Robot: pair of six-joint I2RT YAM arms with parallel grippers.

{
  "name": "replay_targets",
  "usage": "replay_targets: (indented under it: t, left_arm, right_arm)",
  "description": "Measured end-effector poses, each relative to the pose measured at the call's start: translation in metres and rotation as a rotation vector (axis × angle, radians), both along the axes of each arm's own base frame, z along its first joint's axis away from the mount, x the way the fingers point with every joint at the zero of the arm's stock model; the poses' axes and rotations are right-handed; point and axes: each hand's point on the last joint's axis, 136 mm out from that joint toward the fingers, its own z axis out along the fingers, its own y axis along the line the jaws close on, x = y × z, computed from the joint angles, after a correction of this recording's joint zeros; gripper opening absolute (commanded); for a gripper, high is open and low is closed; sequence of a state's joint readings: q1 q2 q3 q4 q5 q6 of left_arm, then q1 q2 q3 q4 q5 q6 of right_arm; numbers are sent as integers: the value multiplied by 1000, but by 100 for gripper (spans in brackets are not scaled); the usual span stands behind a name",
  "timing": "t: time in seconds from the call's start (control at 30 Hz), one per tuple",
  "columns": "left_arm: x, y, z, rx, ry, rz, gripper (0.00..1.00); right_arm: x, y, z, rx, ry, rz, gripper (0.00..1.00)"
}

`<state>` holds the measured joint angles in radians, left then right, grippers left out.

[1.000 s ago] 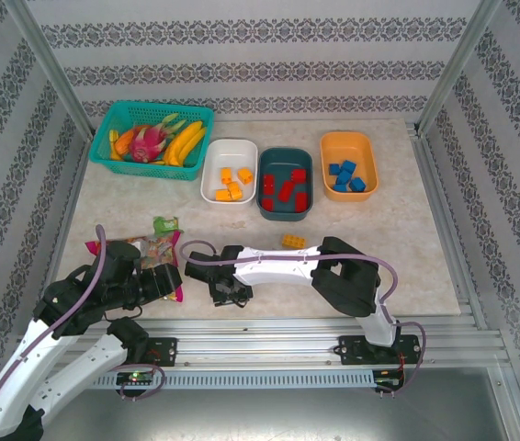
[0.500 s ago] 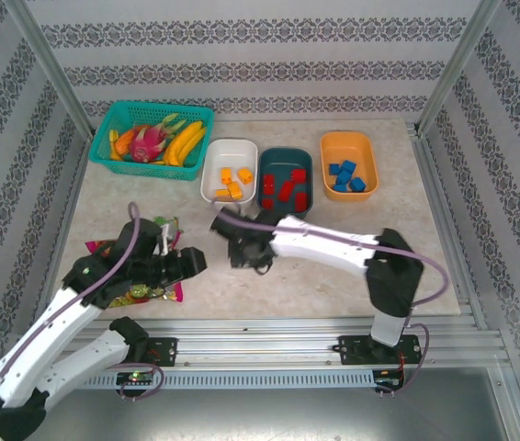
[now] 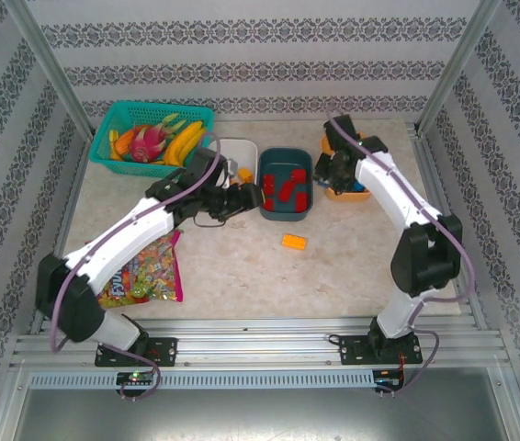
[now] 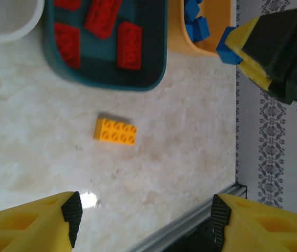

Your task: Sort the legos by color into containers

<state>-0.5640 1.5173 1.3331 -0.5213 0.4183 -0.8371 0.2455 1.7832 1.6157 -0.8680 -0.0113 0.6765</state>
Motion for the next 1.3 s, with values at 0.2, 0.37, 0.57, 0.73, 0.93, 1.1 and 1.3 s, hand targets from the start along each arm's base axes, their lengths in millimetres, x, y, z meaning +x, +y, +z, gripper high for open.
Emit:
replay_targets:
  t: [0.2, 0.37, 0.57, 0.73, 0.93, 1.1, 1.3]
  left_arm:
    - [42, -34, -19, 17, 7, -24, 68]
    - [73, -61, -24, 11, -19, -44, 67]
    - [97, -78, -30, 14, -42, -61, 67]
    - [101, -85, -30, 22, -53, -79, 67]
    - [96, -92, -26, 30, -60, -93, 67]
    - [88, -96, -29, 58, -59, -112, 68]
    - [72, -98, -40, 129, -45, -148, 69]
  right_arm:
    - [66, -36, -20, 12, -17, -42, 26]
    - [100, -57, -39, 13, -19, -60, 26]
    - [136, -80, -50, 2, -51, -80, 28]
    - [164, -94, -70, -7, -61, -83, 29]
    - [182, -105, -92, -16, -57, -77, 33]
    - [187, -110, -99, -12, -47, -82, 43]
    - [183, -109, -101, 3, -25, -74, 59]
